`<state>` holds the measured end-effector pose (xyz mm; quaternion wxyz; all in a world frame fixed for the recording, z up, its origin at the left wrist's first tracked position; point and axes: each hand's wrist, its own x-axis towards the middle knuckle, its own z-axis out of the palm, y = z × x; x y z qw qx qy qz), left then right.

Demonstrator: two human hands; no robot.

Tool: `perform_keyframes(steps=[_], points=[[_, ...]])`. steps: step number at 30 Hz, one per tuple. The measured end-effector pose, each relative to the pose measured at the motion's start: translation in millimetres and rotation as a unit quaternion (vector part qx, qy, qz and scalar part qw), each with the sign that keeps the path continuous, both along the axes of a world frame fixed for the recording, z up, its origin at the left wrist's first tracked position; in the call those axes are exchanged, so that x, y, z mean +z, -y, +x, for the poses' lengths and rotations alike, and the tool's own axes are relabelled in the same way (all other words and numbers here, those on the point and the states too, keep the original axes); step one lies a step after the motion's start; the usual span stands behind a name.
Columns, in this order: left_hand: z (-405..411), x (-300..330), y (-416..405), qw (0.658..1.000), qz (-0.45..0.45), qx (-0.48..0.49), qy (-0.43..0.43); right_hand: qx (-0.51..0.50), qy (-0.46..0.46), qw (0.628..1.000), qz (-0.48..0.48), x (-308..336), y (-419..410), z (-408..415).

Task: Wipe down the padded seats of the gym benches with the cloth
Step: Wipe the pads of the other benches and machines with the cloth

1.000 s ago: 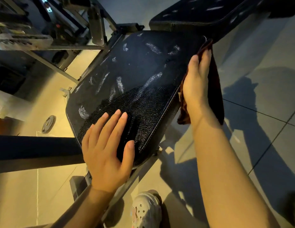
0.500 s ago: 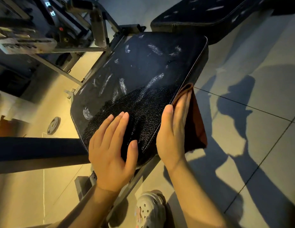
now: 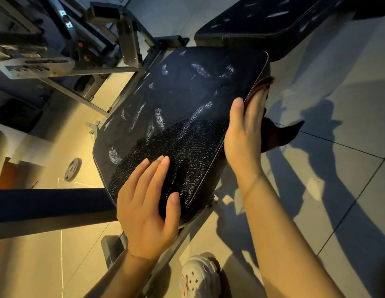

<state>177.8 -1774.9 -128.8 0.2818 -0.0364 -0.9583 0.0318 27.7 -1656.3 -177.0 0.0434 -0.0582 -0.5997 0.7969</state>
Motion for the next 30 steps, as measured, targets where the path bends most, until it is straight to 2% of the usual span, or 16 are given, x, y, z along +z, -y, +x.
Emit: perform_keyframes(steps=[4,7,15,18,22,27,30], points=[[-0.2,1.0,-0.4,1.000,-0.003,0.005,0.005,0.028,-0.003,0.998,0.058,11.8,15.8,61.0],[0.0,1.1,-1.1,1.000,-0.009,0.002,0.004,0.048,0.002,0.997,0.064,15.4,18.1,68.4],[-0.1,2.3,-2.3,1.000,-0.008,0.008,0.010,0.010,0.032,0.998,0.051,18.5,-15.4,-50.6],[0.3,3.2,-2.5,1.000,-0.005,0.010,0.017,0.011,0.028,0.997,0.073,14.7,-17.0,-59.3],[-0.4,3.2,-3.2,0.999,-0.020,0.020,0.016,0.015,0.008,0.998,0.060,14.2,-11.0,-26.2],[-0.5,1.5,-2.6,0.999,-0.037,0.029,0.009,0.031,-0.009,0.999,0.039,19.4,10.9,62.2],[-2.0,0.9,-2.3,0.999,-0.034,0.030,0.007,0.042,0.007,0.998,0.038,21.5,12.2,65.6]])
